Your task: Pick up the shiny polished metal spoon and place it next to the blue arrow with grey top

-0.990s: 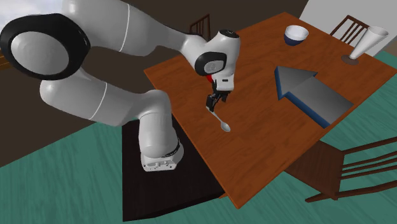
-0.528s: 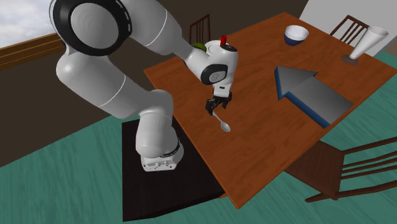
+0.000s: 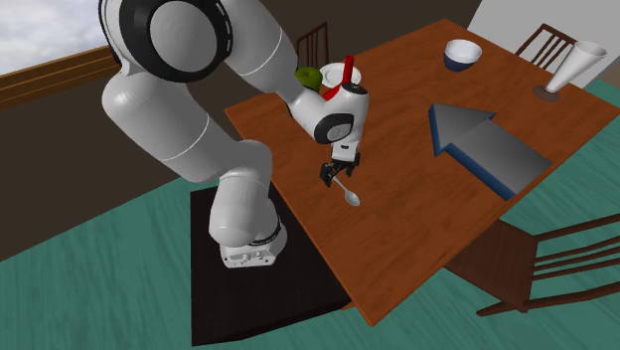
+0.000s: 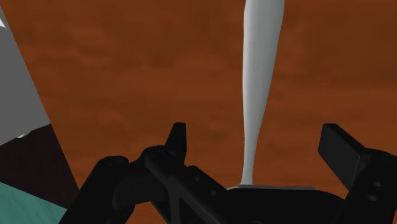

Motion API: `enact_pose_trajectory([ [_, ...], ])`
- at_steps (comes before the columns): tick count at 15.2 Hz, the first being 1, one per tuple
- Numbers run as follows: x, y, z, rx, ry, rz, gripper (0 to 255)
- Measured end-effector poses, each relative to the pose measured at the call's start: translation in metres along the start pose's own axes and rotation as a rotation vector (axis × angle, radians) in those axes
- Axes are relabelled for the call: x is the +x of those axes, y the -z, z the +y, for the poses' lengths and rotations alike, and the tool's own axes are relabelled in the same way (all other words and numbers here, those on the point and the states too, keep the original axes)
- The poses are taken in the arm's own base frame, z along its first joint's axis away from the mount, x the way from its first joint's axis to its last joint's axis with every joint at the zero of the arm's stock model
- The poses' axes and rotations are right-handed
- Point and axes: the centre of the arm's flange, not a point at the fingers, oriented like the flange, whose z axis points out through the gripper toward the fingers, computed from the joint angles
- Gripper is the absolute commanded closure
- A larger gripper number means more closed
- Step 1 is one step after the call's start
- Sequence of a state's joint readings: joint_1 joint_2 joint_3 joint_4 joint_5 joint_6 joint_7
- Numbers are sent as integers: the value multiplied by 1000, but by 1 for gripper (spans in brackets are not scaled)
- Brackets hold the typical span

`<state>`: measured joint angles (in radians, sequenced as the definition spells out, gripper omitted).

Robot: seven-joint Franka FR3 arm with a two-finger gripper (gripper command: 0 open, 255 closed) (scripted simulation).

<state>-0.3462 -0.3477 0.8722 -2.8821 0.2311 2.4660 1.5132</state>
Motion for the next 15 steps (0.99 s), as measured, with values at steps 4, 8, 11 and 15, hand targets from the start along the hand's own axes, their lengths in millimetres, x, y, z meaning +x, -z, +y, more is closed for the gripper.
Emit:
enact_pose_trajectory([
  [4, 0, -1, 0, 0, 0, 0, 0],
  [8, 0, 1, -1, 7, 0, 0, 255],
  [11, 0, 0, 0, 3, 0, 0, 255],
  [15, 0, 0, 0, 2, 0, 0, 255],
])
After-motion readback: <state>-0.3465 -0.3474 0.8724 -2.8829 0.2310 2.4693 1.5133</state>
